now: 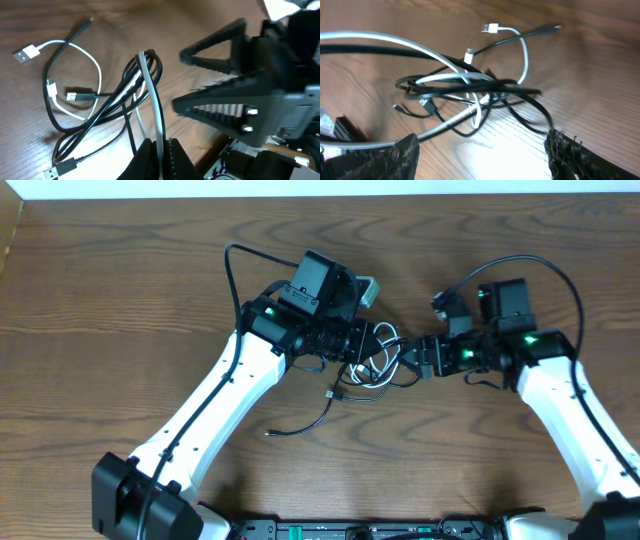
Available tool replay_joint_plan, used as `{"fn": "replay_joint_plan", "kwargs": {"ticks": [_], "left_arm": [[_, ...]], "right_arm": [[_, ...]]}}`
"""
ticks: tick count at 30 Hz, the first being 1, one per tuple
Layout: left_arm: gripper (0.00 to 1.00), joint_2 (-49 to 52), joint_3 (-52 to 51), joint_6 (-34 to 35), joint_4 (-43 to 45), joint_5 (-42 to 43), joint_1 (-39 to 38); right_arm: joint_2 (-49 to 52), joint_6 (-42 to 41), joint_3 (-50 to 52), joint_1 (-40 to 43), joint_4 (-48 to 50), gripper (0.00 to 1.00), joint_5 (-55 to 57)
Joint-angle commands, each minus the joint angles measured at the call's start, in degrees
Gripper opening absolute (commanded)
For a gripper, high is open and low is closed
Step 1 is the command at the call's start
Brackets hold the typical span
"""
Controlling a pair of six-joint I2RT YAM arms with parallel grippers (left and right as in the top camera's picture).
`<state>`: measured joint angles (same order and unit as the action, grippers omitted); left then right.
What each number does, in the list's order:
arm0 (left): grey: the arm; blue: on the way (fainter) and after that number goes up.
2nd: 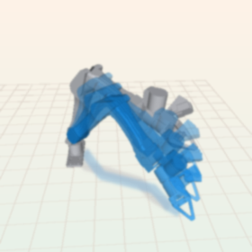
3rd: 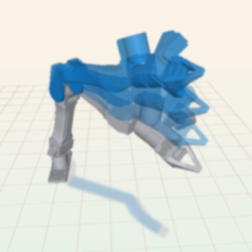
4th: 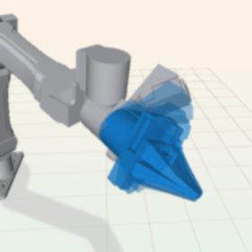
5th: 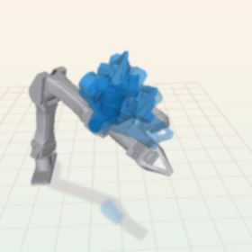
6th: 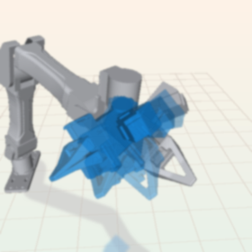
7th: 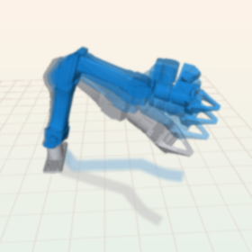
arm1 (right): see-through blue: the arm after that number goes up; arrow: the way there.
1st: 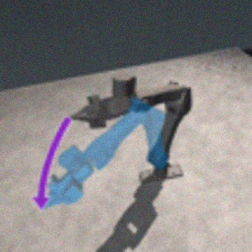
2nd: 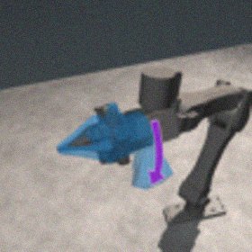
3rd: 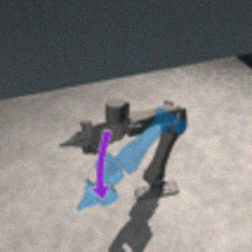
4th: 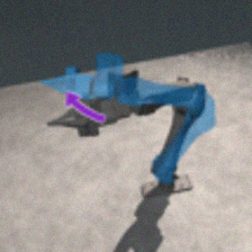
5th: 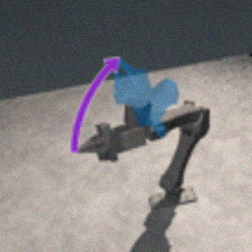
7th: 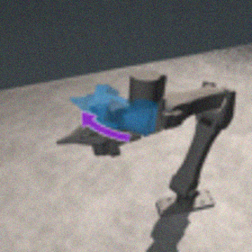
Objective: Untangle cables
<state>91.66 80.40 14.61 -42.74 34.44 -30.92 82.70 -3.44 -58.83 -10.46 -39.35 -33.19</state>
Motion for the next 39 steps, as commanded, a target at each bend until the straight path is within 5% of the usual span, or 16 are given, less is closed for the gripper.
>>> {"fn": "replay_joint_plan", "kwargs": {"ticks": [1,3,12,20,32,39], "left_arm": [[0.08,-0.7,0.9,-0.6,-1.4,0.9,-0.1],[0.08,-0.7,0.9,-0.8,-2.1,0.9,-0.1],[0.08,-0.7,0.9,-1.0,-3.3,0.9,-0.1],[0.08,-0.7,0.9,-1.0,-3.3,0.9,-0.1],[0.08,-0.7,0.9,-1.0,-3.5,0.9,-0.1],[0.08,-0.7,0.9,-1.0,-3.5,-0.2,-0.1]], "right_arm": [[1.6,0.9,-1.0,-2.1,2.4,0.80,-1.6],[1.9,1.7,-1.0,-2.6,4.4,0.87,-0.3],[2.0,5.0,-1.0,-3.9,11.8,0.78,3.2],[2.1,8.8,0.3,-7.9,10.0,0.91,3.2],[3.8,12.3,0.5,-9.2,9.7,0.79,6.3],[5.7,12.3,0.5,-9.2,8.3,0.59,6.3]]}}
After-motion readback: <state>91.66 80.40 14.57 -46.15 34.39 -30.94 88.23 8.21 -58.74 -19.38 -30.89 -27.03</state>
